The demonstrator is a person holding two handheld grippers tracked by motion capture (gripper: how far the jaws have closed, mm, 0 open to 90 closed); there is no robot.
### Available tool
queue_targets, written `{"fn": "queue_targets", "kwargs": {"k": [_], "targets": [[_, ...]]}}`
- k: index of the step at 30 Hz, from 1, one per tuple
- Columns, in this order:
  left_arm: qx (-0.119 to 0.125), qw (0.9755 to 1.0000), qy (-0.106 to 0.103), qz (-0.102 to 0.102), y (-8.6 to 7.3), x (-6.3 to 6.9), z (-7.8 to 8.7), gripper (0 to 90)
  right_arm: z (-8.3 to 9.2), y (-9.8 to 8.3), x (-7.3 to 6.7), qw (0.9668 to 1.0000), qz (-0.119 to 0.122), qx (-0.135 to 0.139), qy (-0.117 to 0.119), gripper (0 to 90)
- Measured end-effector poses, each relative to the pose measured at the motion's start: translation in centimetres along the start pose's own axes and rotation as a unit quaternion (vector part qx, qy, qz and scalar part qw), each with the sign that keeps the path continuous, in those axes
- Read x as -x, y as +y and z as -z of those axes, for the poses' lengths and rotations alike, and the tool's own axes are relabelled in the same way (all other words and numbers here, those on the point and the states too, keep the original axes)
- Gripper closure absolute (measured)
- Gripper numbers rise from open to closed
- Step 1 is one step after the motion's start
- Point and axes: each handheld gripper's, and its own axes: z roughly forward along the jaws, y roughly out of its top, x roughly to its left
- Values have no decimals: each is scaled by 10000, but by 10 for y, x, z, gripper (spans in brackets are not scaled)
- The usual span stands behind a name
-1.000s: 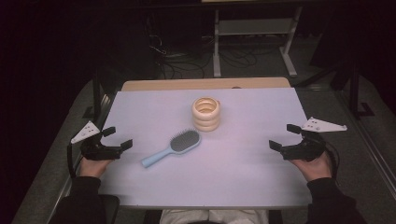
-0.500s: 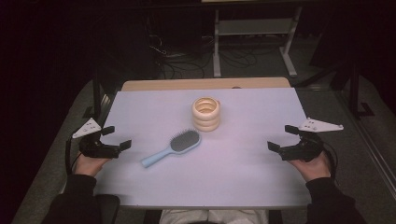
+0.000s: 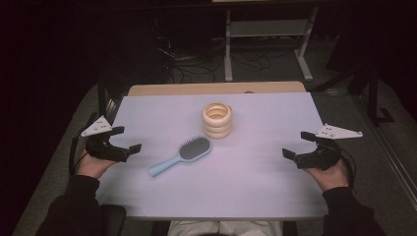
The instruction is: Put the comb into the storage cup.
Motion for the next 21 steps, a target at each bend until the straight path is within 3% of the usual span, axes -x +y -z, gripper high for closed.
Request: {"fn": "queue_targets", "kwargs": {"k": [14,21], "targets": [[-242,9991,-198,-276,23,7,-8,0,0,0,0,10000,6,-7,19,0],[-428,9977,-337,-414,33,11,-20,0,0,0,0,10000,9,-31,25,0]]}}
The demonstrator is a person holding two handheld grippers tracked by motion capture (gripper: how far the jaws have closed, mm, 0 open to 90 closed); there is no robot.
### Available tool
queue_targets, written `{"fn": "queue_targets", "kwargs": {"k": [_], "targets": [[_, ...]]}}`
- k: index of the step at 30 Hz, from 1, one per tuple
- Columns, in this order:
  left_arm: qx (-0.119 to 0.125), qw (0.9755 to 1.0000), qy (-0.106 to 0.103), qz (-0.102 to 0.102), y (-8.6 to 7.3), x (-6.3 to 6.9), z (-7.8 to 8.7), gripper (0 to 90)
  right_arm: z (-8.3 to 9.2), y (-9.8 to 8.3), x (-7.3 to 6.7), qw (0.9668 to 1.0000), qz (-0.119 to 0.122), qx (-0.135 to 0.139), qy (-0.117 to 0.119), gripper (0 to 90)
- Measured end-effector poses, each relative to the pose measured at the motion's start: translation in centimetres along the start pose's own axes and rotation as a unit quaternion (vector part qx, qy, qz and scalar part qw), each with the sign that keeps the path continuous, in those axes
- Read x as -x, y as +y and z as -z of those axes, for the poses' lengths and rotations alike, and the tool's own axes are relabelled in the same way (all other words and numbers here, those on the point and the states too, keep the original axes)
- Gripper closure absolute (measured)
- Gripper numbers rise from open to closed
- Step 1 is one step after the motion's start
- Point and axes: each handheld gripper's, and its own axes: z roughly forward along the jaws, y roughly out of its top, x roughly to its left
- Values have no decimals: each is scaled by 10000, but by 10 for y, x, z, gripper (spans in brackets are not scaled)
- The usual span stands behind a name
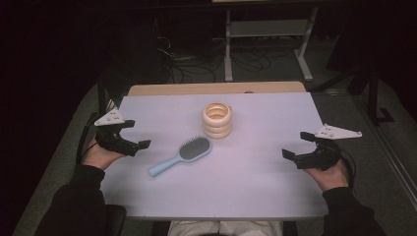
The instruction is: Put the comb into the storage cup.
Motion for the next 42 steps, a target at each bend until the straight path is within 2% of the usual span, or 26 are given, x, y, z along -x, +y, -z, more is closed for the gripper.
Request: {"fn": "queue_targets", "kwargs": {"k": [14,19,28,39,42], "targets": [[-328,9990,-276,79,6,-1,-22,0,-2,-1,0,10000,-8,-49,62,0],[-478,9978,-462,-47,10,5,-29,0,-3,-1,0,9999,3,-85,73,0],[-672,9959,-590,-158,10,13,-42,0,-3,-1,0,9999,24,-92,85,0],[-976,9918,-750,-334,7,22,-60,0,-4,-1,-1,9999,36,-121,106,0],[-1191,9885,-867,-349,5,25,-66,0,-4,-1,-1,9998,46,-126,112,0]]}}
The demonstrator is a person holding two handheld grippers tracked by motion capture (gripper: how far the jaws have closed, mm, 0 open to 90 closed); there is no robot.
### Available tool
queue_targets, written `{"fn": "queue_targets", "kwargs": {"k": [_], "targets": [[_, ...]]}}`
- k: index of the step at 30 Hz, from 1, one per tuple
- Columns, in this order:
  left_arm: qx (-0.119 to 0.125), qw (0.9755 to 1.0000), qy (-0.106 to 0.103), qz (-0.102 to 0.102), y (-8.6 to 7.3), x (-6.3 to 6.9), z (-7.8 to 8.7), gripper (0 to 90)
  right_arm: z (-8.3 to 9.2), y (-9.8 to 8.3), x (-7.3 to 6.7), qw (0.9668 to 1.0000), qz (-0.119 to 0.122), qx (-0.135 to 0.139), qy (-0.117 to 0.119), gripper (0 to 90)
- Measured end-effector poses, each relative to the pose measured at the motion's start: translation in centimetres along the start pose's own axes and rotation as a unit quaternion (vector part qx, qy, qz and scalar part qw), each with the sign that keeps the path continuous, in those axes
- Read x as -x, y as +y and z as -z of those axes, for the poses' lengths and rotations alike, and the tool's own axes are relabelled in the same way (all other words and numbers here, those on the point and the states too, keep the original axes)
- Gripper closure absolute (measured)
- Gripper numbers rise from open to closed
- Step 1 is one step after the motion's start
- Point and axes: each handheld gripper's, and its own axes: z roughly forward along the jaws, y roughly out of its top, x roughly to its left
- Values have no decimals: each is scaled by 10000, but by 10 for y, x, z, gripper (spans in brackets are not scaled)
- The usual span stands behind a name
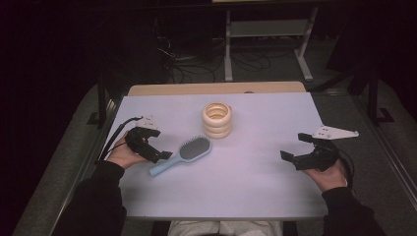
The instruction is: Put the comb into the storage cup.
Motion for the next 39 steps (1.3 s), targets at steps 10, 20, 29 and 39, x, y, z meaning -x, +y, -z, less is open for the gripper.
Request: {"fn": "queue_targets", "kwargs": {"k": [10,20,29,39], "targets": [[-539,9979,-346,-103,-1,7,-25,0,-1,0,-1,10000,24,-45,29,0],[-667,9975,-240,-64,-5,4,-42,0,-2,-1,-1,9999,24,-94,62,0],[-707,9970,-287,-82,-7,6,-50,2,-3,0,-2,9999,34,-136,80,0],[-824,9960,-349,-15,-6,3,-58,56,-4,-1,-2,9998,54,-175,100,0]]}}
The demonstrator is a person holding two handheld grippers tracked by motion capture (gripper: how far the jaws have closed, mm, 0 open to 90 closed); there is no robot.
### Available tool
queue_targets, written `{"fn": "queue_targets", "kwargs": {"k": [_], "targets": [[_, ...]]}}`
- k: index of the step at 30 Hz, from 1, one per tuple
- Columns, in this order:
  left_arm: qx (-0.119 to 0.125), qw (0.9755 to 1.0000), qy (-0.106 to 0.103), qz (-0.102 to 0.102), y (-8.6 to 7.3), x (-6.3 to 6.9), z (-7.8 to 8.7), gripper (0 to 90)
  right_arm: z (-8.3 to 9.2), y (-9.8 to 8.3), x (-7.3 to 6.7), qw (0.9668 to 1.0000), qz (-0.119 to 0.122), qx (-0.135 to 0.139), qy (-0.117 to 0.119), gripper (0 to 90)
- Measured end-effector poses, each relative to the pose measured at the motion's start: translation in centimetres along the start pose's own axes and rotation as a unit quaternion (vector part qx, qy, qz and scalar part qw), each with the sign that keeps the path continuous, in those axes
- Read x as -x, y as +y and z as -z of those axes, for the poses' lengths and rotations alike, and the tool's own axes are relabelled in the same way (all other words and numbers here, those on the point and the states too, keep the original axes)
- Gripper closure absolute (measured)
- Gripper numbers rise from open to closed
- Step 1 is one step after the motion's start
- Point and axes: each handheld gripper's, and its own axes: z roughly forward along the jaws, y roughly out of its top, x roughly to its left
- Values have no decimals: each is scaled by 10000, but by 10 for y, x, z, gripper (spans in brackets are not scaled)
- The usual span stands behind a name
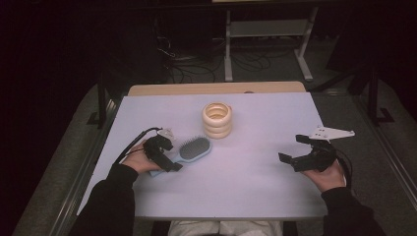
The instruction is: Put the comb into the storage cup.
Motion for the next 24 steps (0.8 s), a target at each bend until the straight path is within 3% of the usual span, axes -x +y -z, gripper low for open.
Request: {"fn": "queue_targets", "kwargs": {"k": [3,5,11,21,24], "targets": [[-50,9999,31,119,0,-4,0,85,0,0,0,10000,-4,-7,11,0],[-69,9999,42,129,-1,-5,-1,139,0,0,0,10000,0,-10,13,0],[-165,9997,93,138,-3,-9,0,187,-1,0,0,10000,6,-48,9,0],[-249,9996,75,-53,1,-7,1,374,-2,0,0,9999,21,-99,-4,0],[-331,9993,100,-143,4,-5,0,472,-2,-1,0,9999,19,-101,0,0]]}}
